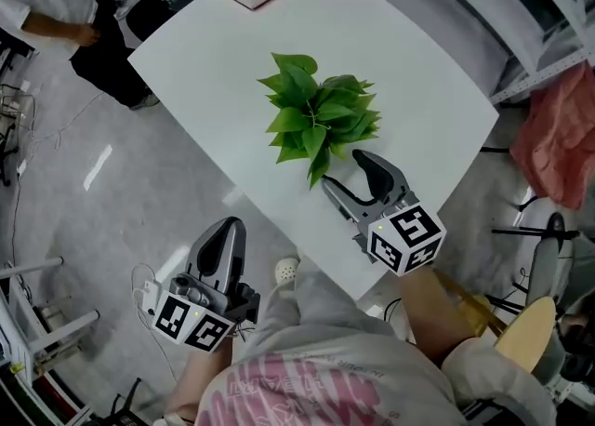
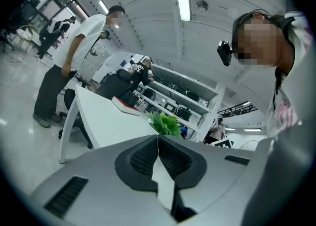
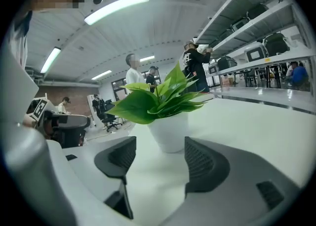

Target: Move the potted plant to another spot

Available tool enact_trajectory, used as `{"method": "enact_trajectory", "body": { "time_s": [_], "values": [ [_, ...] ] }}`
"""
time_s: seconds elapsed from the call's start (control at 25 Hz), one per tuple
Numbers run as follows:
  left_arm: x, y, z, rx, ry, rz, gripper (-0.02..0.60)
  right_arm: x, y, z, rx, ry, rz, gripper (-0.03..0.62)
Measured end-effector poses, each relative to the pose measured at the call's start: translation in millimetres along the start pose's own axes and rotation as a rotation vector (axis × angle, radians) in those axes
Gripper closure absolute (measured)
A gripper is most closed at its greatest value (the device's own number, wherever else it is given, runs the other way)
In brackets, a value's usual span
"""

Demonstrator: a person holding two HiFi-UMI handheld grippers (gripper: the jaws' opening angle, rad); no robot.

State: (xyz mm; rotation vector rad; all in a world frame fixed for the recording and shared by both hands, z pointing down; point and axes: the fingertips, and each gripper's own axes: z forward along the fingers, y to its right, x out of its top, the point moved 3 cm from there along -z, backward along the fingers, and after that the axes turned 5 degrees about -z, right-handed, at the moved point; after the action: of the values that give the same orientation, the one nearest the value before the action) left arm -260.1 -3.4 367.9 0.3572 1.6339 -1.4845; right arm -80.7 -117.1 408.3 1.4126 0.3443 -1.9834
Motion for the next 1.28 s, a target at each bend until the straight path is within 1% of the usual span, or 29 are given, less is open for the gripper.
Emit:
{"method": "enact_trajectory", "body": {
  "time_s": [0.04,0.08,0.12,0.2,0.24,0.44,0.56,0.68,0.88,1.08,1.28],
  "values": [
    [-2.6,-0.6,2.0,0.008,-0.002,-0.003,0.557,0.5,2.2,2.5,0.006,0.004,-0.014,0.251],
    [-5.6,-1.4,4.2,0.015,-0.005,-0.009,0.557,1.8,4.2,5.1,0.012,0.011,-0.026,0.222],
    [-8.7,-2.0,6.5,0.022,-0.01,-0.015,0.557,3.7,5.7,7.6,0.018,0.021,-0.036,0.216],
    [-13.8,-2.1,11.4,0.032,-0.025,-0.021,0.557,8.2,6.8,13.3,0.029,0.039,-0.056,0.18],
    [-15.3,-1.8,13.7,0.037,-0.031,-0.02,0.557,10.0,6.6,16.7,0.033,0.043,-0.07,0.178],
    [-17.3,-2.4,16.5,0.065,-0.039,-0.014,0.557,14.4,4.1,35.5,0.044,0.039,-0.144,0.127],
    [-15.5,-6.7,12.6,0.089,-0.038,-0.007,0.557,16.7,5.2,46.1,0.041,0.048,-0.163,0.126],
    [-14.9,-12.9,6.3,0.117,-0.032,-0.006,0.557,18.4,8.9,55.2,0.019,0.065,-0.17,0.126],
    [-15.7,-20.6,-2.4,0.151,-0.032,-0.005,0.557,20.4,14.7,65.3,-0.007,0.093,-0.13,0.117],
    [-12.4,-25.7,-5.7,0.162,-0.032,-0.001,0.557,23.5,18.0,76.4,-0.036,0.121,-0.077,0.094],
    [-10.6,-28.0,-10.0,0.169,-0.031,0.005,0.557,26.2,15.5,80.1,-0.044,0.143,-0.073,0.088]
  ]
}}
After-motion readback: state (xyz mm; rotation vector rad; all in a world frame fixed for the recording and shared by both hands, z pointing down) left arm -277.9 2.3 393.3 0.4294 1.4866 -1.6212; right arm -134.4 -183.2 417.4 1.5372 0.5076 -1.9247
